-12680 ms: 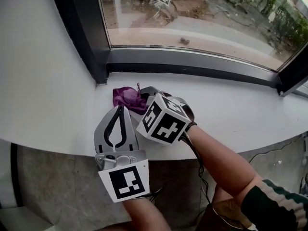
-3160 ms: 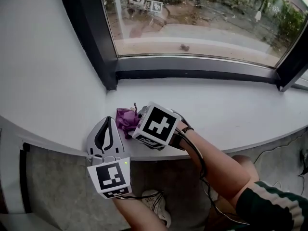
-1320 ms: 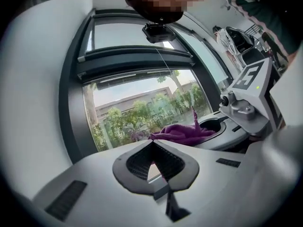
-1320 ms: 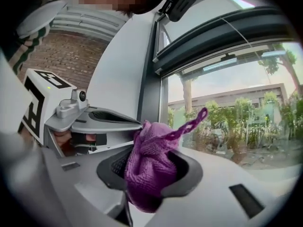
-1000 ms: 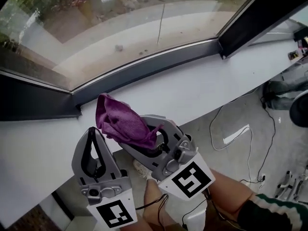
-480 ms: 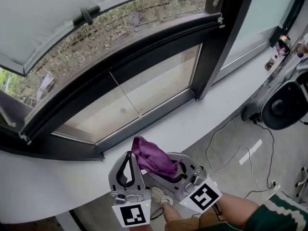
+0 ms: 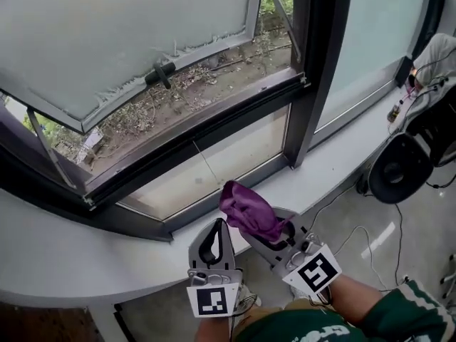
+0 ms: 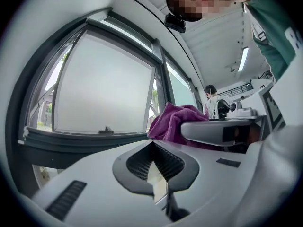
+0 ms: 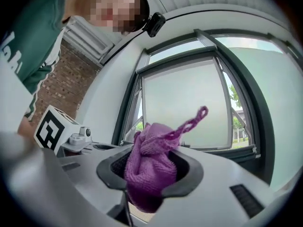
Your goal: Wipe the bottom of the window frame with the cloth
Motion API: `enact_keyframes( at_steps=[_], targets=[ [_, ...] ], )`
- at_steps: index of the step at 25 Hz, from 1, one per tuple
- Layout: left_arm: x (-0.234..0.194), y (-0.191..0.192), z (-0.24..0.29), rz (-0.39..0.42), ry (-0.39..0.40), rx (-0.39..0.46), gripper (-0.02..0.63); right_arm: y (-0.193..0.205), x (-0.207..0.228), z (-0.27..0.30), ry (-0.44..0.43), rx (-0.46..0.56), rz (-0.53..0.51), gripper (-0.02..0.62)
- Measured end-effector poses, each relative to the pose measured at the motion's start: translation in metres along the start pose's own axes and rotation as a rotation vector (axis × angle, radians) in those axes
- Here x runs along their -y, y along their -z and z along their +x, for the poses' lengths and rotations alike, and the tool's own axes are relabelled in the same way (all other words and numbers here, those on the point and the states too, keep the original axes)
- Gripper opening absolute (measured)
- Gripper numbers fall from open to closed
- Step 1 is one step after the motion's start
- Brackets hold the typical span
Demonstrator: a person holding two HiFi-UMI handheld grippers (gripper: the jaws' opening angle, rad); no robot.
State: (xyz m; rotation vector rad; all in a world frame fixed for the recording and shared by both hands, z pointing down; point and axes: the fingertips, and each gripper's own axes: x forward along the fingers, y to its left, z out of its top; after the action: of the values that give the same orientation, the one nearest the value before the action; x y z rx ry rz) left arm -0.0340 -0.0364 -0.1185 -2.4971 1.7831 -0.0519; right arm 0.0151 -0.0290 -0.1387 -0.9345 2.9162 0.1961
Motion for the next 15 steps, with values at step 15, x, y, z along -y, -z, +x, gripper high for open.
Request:
enact_keyframes(
  at_steps=[15],
  targets=[
    [0.05, -0.041, -0.008, 0.07, -0.006, 0.024, 0.003, -0.021, 0.024, -0.063, 0.04, -0.026, 0.026, 0.147]
  ],
)
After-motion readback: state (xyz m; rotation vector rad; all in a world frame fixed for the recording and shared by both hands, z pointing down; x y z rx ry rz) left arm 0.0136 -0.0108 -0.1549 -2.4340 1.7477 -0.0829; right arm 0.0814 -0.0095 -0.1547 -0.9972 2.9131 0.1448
